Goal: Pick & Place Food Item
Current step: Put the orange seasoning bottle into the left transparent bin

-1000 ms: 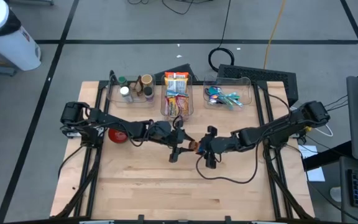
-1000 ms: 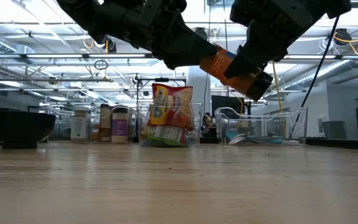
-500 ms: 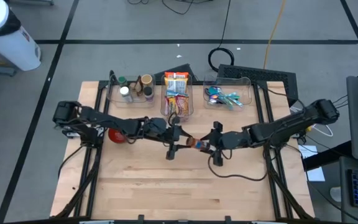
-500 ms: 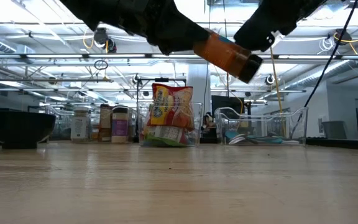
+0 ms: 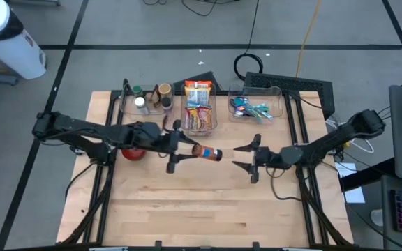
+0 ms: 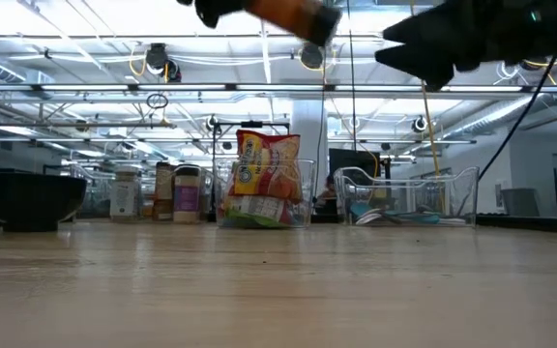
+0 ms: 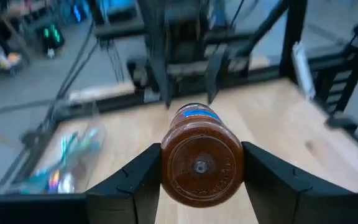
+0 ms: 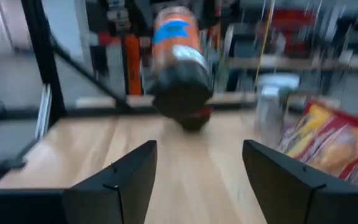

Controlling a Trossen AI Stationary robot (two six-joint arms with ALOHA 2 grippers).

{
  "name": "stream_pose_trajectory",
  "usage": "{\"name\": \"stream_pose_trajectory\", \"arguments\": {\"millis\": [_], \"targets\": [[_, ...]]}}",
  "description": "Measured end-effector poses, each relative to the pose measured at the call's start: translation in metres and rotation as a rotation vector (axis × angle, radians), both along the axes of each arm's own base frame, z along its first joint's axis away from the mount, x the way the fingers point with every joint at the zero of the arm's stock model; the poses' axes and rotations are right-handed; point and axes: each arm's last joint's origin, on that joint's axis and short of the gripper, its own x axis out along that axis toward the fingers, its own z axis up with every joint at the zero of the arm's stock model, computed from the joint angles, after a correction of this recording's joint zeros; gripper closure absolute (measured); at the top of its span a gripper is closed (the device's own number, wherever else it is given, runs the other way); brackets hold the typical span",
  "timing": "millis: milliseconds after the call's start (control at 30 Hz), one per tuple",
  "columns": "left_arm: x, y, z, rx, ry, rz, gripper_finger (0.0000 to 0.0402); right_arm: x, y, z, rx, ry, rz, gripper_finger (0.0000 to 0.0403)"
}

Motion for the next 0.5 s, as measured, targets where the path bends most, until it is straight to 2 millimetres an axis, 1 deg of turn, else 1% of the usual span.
{"name": "stream_pose_trajectory", "arguments": {"millis": [100, 200, 267, 333, 500], "targets": [[-0.003, -0.005, 0.009, -0.010, -0.117, -0.045, 0.0205, -0.011, -0.004, -0.020, -0.028, -0.127, -0.010, 0.0176], [-0.001, -0.008, 0.007, -0.009, -0.239, -0.074, 0.0205, -0.012, -0.004, -0.022, -0.072, -0.239, -0.023, 0.0176], [0.006, -0.006, 0.001, -0.014, -0.319, -0.069, 0.0205, -0.006, -0.002, -0.022, -0.117, -0.274, -0.007, 0.0175], [0.010, -0.003, -0.009, -0.021, -0.331, -0.060, 0.0205, 0.003, 0.002, -0.021, -0.167, -0.292, 0.013, 0.0175], [0.022, 0.002, -0.023, -0.084, -0.414, -0.086, 0.0205, 0.023, 0.008, -0.016, -0.245, -0.308, -0.012, 0.0176]]}}
